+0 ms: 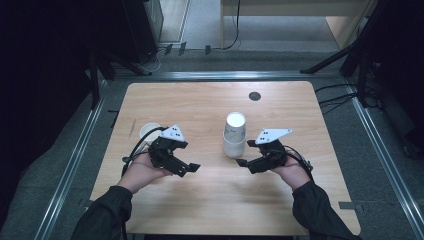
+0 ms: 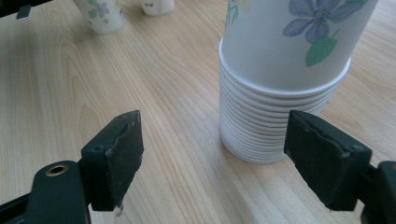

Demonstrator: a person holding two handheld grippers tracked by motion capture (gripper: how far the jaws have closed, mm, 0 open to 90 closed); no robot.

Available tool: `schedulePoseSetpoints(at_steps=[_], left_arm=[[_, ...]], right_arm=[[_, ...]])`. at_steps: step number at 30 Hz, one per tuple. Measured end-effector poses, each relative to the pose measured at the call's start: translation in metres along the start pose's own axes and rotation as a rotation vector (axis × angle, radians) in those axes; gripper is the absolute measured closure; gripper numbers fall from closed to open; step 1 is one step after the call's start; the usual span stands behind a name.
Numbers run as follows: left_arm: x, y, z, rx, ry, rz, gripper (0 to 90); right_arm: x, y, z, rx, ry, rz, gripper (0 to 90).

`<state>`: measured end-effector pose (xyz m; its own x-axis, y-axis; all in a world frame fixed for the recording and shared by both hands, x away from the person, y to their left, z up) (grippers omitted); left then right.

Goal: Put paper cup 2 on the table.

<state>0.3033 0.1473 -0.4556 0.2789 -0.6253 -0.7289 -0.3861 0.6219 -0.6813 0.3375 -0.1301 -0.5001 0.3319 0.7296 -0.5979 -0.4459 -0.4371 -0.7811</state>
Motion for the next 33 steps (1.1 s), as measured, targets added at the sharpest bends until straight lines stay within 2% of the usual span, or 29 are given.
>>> schedulePoseSetpoints(at_steps=[2, 5, 7, 12, 15, 19, 26, 33], left_arm=[[0.004, -0.001, -0.002, 0.001, 0.011, -0.006, 8.1], [0.012, -0.002, -0.007, 0.023, 0.003, 0.007, 8.1], [0.016, -0.002, -0.009, 0.021, 0.018, 0.007, 8.1], [0.021, -0.002, -0.012, 0.015, 0.032, -0.012, 8.1], [0.022, -0.005, -0.015, 0.003, 0.038, -0.039, 8.1], [0.024, -0.007, -0.019, 0.008, 0.053, -0.051, 8.4], [0.027, -0.006, -0.019, -0.008, 0.075, -0.044, 8.4], [0.029, -0.004, -0.022, 0.014, 0.083, -0.031, 8.4]], right_arm=[[0.001, 0.0, 0.0, -0.002, -0.002, 0.002, 20.3], [0.001, 0.0, 0.0, -0.007, -0.003, 0.005, 20.3], [0.002, 0.001, 0.0, -0.01, -0.004, 0.008, 20.3], [0.002, 0.001, 0.001, -0.012, -0.003, 0.01, 20.3], [0.002, 0.001, 0.001, -0.012, -0.004, 0.009, 20.3], [0.004, 0.001, 0.001, -0.011, -0.004, 0.016, 20.3], [0.005, 0.001, 0.002, -0.02, -0.008, 0.02, 20.3], [0.005, 0.001, 0.002, -0.021, -0.006, 0.021, 20.3]])
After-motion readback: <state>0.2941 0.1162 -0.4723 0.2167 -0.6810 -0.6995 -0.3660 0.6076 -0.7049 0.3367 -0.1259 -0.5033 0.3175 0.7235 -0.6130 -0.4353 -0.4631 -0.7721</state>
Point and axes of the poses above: each handheld gripper's, and its own axes: x roughly forward along the jaws, y roughly out of its underside, z roughly to its left, the point moved 3 cm from there along x, roughly forward along the jaws, and after that the axes turned 6 degrees about x, right-handed, at the moved point
